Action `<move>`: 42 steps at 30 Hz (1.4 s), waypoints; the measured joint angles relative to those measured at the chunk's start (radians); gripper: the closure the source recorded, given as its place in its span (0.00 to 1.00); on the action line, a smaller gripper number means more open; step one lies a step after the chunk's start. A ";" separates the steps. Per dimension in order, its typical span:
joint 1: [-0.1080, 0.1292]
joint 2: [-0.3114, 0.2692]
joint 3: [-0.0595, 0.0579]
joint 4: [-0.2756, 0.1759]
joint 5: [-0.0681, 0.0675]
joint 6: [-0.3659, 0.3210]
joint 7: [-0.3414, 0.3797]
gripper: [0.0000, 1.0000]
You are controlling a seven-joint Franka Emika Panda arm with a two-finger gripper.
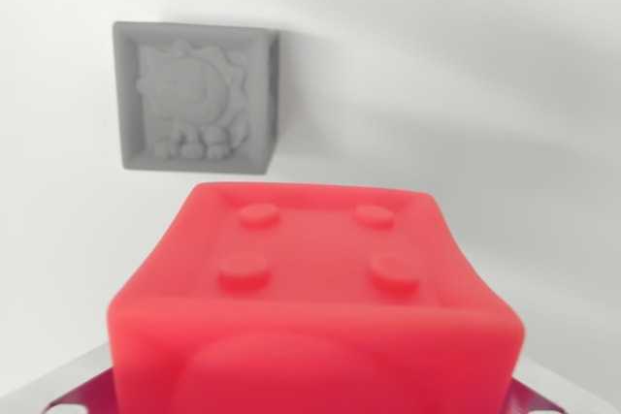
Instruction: Destack cube
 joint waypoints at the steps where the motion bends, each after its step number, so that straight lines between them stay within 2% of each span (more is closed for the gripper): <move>1: -0.002 -0.002 0.000 -0.004 0.000 0.001 -0.003 1.00; 42: -0.106 -0.090 -0.006 -0.137 0.013 0.046 -0.106 1.00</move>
